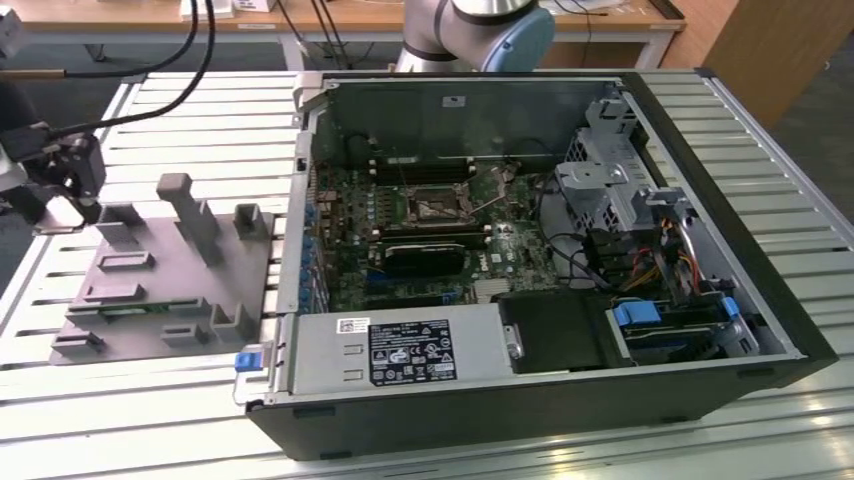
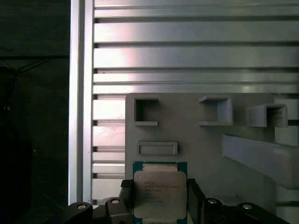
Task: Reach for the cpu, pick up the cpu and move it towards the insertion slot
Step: 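Pick up the cpu and move it towards the insertion slot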
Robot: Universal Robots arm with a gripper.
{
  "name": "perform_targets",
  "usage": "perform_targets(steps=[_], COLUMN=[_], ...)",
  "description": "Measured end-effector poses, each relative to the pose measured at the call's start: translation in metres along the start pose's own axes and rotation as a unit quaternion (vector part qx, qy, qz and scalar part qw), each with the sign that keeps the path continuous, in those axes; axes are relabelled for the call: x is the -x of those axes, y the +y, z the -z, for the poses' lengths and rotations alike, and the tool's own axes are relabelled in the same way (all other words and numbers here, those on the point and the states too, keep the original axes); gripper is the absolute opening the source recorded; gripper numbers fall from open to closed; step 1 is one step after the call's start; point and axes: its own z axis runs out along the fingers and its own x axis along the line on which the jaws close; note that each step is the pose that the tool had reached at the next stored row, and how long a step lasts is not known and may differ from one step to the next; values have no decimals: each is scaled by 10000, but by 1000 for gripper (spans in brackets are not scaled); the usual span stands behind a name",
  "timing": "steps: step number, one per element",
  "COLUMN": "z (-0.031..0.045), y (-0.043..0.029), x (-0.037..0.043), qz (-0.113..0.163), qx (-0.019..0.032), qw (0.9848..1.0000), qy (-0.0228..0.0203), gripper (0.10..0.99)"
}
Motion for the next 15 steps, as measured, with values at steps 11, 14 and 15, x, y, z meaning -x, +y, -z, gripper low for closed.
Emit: perform_targets(steps=[11, 14, 15], z=[370, 488, 524], y=[42, 54, 57], x=[-12, -15, -17], qz=[0, 0, 1], qx=[0, 0, 1], qw=[10000, 10000, 10000], qy=[-5, -7, -9], gripper=[545, 545, 545])
